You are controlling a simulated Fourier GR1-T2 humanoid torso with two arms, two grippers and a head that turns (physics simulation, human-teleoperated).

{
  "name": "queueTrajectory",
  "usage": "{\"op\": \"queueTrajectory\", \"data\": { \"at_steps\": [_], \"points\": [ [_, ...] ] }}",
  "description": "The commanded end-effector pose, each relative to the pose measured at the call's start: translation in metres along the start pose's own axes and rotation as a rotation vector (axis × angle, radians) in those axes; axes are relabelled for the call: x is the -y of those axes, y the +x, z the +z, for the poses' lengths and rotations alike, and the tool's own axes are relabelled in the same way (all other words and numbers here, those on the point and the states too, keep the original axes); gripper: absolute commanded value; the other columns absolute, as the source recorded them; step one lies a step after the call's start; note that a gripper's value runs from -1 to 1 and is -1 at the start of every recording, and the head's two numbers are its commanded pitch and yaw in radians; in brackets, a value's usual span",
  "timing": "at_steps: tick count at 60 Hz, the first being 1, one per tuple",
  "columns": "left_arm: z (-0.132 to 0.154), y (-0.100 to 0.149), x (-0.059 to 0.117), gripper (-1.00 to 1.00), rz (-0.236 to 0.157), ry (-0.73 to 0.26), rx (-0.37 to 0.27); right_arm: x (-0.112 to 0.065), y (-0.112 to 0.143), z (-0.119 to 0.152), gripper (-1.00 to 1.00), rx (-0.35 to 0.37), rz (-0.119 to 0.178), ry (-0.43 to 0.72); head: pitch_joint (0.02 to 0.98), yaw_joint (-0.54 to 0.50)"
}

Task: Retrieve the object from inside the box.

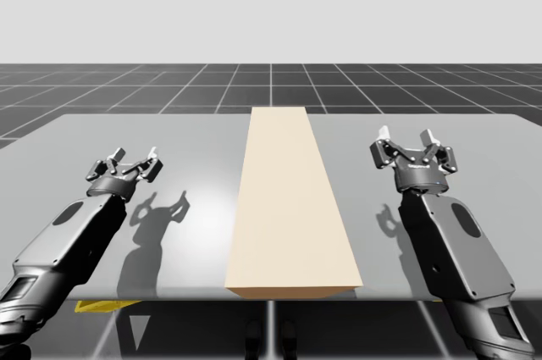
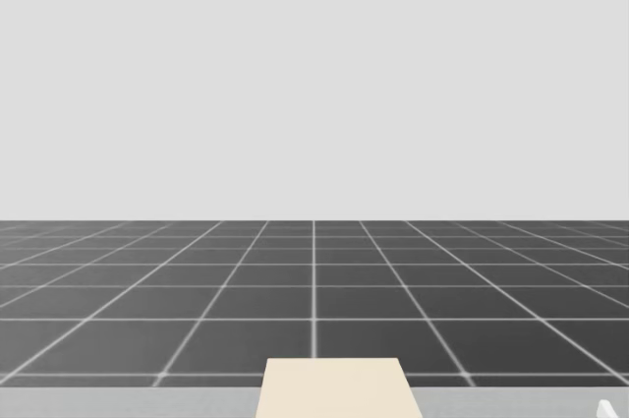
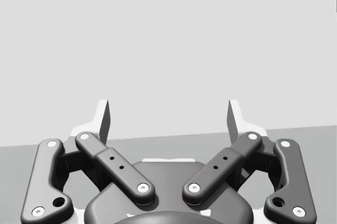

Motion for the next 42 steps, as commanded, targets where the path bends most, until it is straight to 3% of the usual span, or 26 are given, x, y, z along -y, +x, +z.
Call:
{"op": "queueTrajectory", "data": {
  "at_steps": [1, 8, 13, 15, 16, 18, 22, 23, 25, 27, 31, 33, 35, 37, 42],
  "points": [
    [-0.001, -0.001, 0.000, -1.00, -0.007, 0.002, 0.006, -0.002, -0.001, 0.000, -1.00, -0.005, 0.005, -0.012, 0.060, 0.00],
    [-0.003, -0.002, -0.003, -1.00, -0.007, 0.024, 0.005, -0.006, 0.000, 0.002, -1.00, -0.019, -0.003, 0.028, 0.060, 0.00],
    [-0.008, -0.018, 0.000, -1.00, -0.023, -0.010, -0.083, -0.011, -0.009, 0.001, -1.00, -0.071, 0.041, 0.085, 0.060, 0.00],
    [-0.010, -0.022, 0.004, -1.00, -0.020, 0.006, -0.079, -0.012, -0.012, 0.001, -1.00, -0.087, 0.040, 0.094, 0.060, 0.00],
    [-0.010, -0.025, 0.006, -1.00, -0.050, -0.038, -0.140, -0.015, -0.015, 0.002, -1.00, -0.116, 0.044, 0.119, 0.059, 0.00],
    [-0.010, -0.029, 0.009, -1.00, -0.060, -0.054, -0.160, -0.017, -0.020, 0.004, -1.00, -0.150, 0.042, 0.141, 0.058, 0.00],
    [-0.008, -0.034, 0.018, -1.00, -0.055, -0.102, -0.202, -0.023, -0.027, 0.007, -1.00, -0.216, 0.049, 0.228, 0.060, 0.00],
    [-0.007, -0.037, 0.022, -1.00, -0.057, -0.137, -0.229, -0.027, -0.031, 0.010, -1.00, -0.241, 0.037, 0.262, 0.059, 0.00],
    [-0.005, -0.039, 0.027, -1.00, -0.071, -0.171, -0.235, -0.029, -0.033, 0.011, -1.00, -0.244, 0.069, 0.289, 0.059, 0.00],
    [-0.001, -0.040, 0.033, -1.00, -0.087, -0.248, -0.250, -0.033, -0.036, 0.013, -1.00, -0.248, 0.077, 0.334, 0.059, 0.00],
    [0.007, -0.041, 0.043, -1.00, -0.132, -0.345, -0.225, -0.038, -0.039, 0.017, -1.00, -0.225, 0.081, 0.416, 0.059, 0.00],
    [0.012, -0.040, 0.048, -1.00, -0.148, -0.406, -0.204, -0.042, -0.041, 0.020, -1.00, -0.203, 0.037, 0.461, 0.059, 0.00],
    [0.016, -0.040, 0.053, -1.00, -0.163, -0.454, -0.189, -0.046, -0.043, 0.022, -1.00, -0.173, 0.038, 0.494, 0.060, 0.00],
    [0.021, -0.039, 0.057, -1.00, -0.175, -0.515, -0.176, -0.051, -0.045, 0.025, -1.00, -0.160, 0.021, 0.517, 0.060, 0.00],
    [0.034, -0.039, 0.067, -1.00, -0.219, -0.660, -0.139, -0.065, -0.048, 0.039, -1.00, -0.129, 0.054, 0.652, 0.061, -0.01]
  ]
}}
